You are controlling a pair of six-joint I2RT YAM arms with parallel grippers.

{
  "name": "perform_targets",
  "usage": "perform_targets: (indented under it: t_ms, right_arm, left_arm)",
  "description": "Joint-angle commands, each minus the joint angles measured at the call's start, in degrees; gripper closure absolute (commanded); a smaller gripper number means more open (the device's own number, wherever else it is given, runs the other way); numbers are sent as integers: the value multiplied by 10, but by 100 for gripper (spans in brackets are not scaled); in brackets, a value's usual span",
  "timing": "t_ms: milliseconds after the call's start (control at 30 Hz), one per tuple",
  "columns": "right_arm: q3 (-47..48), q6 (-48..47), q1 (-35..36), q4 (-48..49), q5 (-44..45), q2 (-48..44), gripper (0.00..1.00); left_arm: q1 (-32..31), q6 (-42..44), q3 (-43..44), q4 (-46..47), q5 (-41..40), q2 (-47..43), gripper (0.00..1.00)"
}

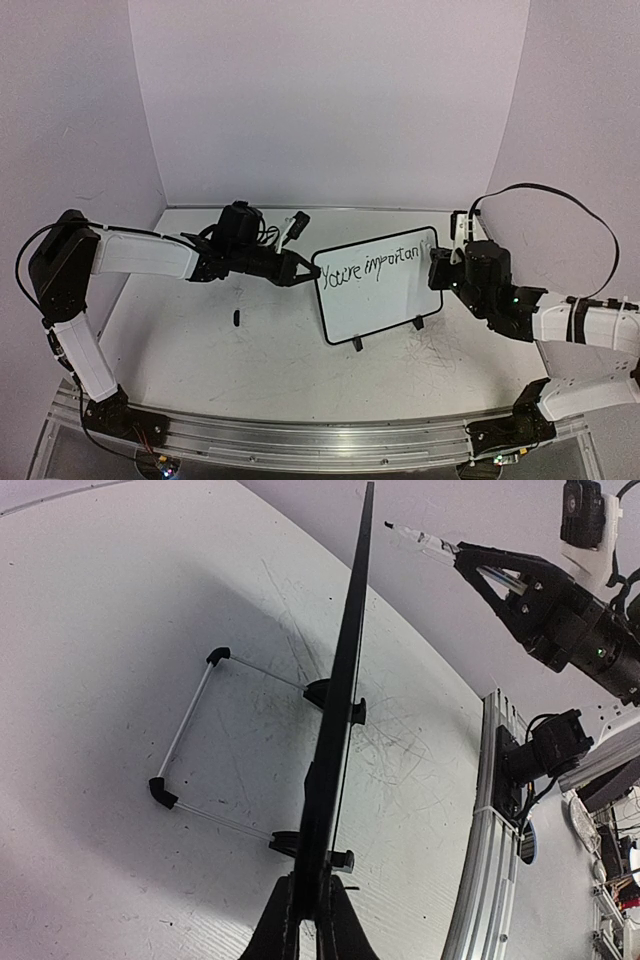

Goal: Write a sentence on the whiteboard

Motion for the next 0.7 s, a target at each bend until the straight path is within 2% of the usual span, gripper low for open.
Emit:
perform_targets:
  t_ms: [0, 667]
  right_arm:
    - [30, -13, -6, 34, -2, 11, 100]
    - [-5, 21, -11, 7, -19, 23, 100]
  left_arm:
    - [-1, 25, -4, -18, -26, -16, 100]
    - [-1, 25, -2, -18, -25, -15, 100]
